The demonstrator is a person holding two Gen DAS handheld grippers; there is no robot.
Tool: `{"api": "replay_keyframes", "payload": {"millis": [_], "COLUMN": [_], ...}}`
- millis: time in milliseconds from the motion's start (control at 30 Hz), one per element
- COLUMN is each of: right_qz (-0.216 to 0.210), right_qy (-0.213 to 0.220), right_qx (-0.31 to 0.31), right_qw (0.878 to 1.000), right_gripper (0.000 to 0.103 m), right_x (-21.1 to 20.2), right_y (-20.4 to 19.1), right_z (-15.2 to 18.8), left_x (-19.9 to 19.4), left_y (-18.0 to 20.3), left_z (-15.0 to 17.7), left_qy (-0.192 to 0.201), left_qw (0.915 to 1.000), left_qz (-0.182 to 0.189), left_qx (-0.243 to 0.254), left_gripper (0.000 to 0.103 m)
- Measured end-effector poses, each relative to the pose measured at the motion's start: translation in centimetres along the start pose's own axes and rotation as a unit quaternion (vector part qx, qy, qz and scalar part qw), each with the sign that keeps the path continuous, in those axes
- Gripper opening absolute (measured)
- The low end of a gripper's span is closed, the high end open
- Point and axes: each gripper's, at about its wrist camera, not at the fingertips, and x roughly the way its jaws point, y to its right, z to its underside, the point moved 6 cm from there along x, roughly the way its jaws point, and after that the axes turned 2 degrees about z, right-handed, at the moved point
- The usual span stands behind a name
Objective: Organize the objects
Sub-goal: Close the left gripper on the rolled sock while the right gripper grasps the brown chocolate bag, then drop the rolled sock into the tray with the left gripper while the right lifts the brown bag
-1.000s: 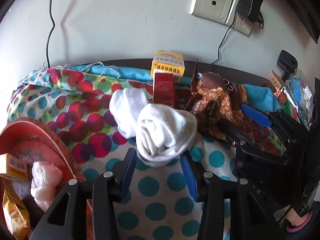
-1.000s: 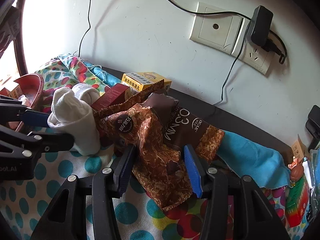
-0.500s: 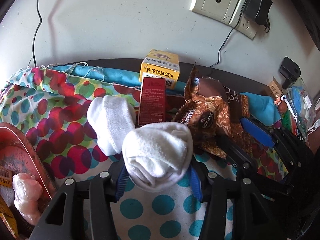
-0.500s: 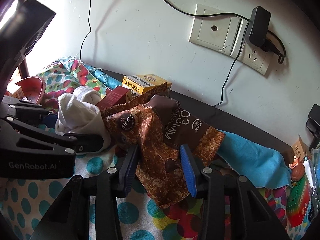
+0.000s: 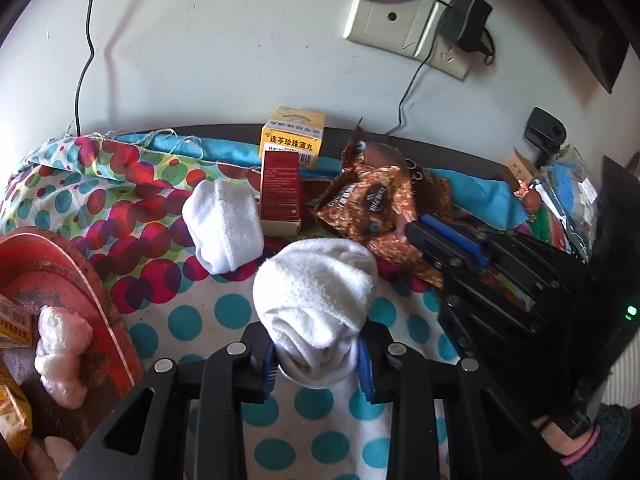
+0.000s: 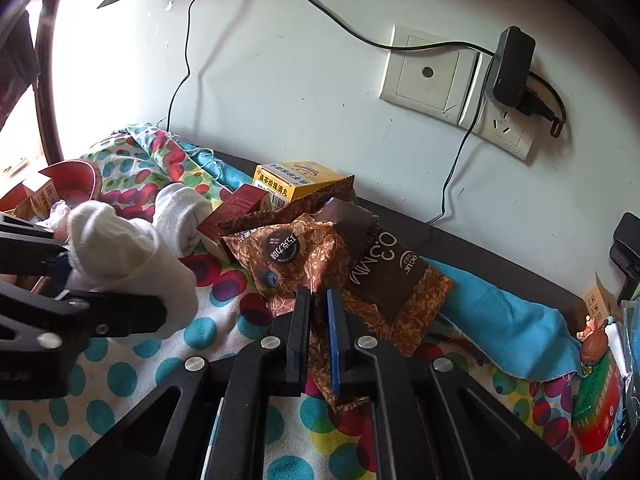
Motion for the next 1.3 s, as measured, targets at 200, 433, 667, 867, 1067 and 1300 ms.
{"api": "replay_keyframes", "payload": {"millis": [200,433,667,867,1067,1300], "right_qz": [0.008,0.019,0.012,0.016,0.008,-0.02], "right_qy": [0.015,0.02,0.015,0.017,0.02,0.003], "right_qx": [0.005,-0.013,0.002,0.014,0.028,0.057], "right_qw": [1.0,1.0,1.0,1.0,0.999,0.998], "right_gripper": [0.007,0.006,0.006,0.005,0.004,0.017], "right_x": [-1.2,-2.0,-3.2,-4.4,-5.5,-6.1], "right_y": [-0.2,-1.2,-0.7,-0.2,-0.4,0.0], "right_z": [0.4,1.0,2.2,2.3,2.3,2.8], "left_x": [-3.1,-5.8,-8.1,-8.9,-9.9,-9.6], "left_y": [-0.1,-2.6,-5.4,-7.8,-9.0,-10.6], "left_z": [1.4,3.3,4.7,5.5,5.8,6.8], "left_qy": [0.017,0.026,0.032,0.026,0.027,-0.005], "left_qw": [0.9998,0.9991,0.9969,0.9951,0.993,0.9903], "left_qz": [-0.002,-0.023,-0.059,-0.071,-0.09,-0.12], "left_qx": [-0.003,-0.025,-0.041,-0.065,-0.071,-0.071], "left_gripper": [0.031,0.031,0.031,0.031,0.031,0.031]}}
